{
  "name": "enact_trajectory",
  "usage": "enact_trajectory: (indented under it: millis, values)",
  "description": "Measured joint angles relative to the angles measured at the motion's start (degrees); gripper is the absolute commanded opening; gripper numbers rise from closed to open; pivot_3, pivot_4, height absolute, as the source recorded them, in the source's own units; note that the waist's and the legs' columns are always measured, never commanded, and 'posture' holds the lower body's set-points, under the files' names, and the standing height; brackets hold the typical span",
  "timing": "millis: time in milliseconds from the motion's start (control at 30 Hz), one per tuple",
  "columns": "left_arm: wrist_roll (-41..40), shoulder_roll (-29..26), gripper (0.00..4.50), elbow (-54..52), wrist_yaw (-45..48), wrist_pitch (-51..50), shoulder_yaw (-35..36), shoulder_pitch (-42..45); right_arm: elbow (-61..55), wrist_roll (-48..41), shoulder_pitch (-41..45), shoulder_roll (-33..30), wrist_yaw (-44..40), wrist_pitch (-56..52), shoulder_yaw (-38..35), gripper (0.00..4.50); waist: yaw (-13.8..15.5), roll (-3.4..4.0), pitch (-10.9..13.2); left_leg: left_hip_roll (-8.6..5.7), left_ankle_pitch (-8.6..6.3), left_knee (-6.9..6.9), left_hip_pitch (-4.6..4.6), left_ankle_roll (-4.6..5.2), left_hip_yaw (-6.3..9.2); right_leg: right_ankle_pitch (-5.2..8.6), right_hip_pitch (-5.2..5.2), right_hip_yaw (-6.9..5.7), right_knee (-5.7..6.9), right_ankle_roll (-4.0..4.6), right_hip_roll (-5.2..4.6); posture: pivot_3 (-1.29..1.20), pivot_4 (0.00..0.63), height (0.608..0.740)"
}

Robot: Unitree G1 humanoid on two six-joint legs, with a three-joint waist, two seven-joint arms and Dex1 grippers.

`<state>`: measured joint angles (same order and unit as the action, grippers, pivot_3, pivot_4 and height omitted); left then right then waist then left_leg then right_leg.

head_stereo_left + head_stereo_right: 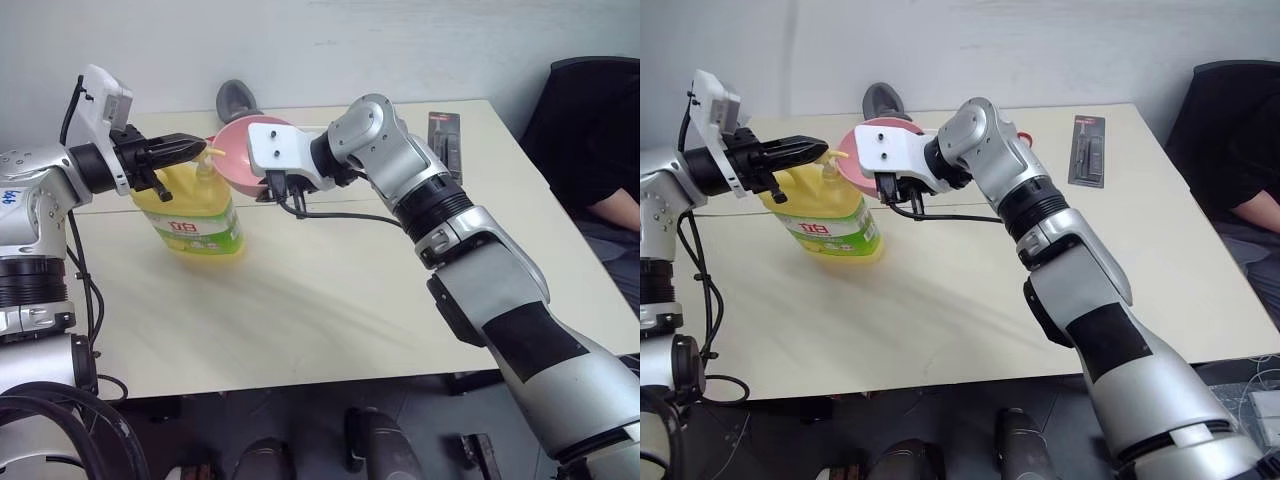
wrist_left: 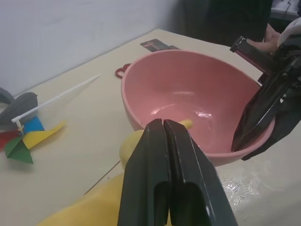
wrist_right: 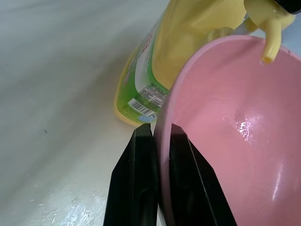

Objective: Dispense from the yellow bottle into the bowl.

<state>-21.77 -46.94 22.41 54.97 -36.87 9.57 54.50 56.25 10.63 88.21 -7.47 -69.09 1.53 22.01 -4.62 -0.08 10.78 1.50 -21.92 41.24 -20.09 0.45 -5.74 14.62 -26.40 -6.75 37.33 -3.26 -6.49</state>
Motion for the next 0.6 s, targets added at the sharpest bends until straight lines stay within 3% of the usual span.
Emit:
enact_trajectory:
  millis: [367, 500, 600]
  values:
    - [1.09, 0.49, 0.03, 2.98, -1.66, 2.04, -0.39, 0.29, -0.02, 0.09, -1.62, 0.00, -0.25, 0.75, 0.00, 0.00, 0.06, -0.03, -0.04, -0.03, 0.04, -0.04, 0.20, -0.01, -0.08, -0.02, 0.08, 0.10, 0.08, 0.03, -0.07, 0.00, 0.150, 0.740]
    - [1.56, 0.93, 0.03, 3.36, -1.90, 2.88, -0.64, -0.18, -0.18, 0.09, -1.62, 0.01, -0.40, 0.72, 0.00, 0.00, 0.11, -0.01, -0.05, 0.03, 0.01, -0.34, 1.00, -0.05, -0.05, -0.02, 0.90, 0.03, -0.27, 0.03, -0.06, 0.00, 0.150, 0.740]
    - [1.59, 1.03, 0.03, 3.03, -1.94, 3.48, -0.63, -0.75, -0.33, 0.09, -1.68, 0.04, -0.41, 0.61, 0.00, 0.00, 0.15, 0.02, -0.13, 0.04, 0.00, -0.33, 1.02, -0.07, 0.00, -0.02, 0.93, 0.02, -0.28, 0.03, -0.07, 0.00, 0.150, 0.740]
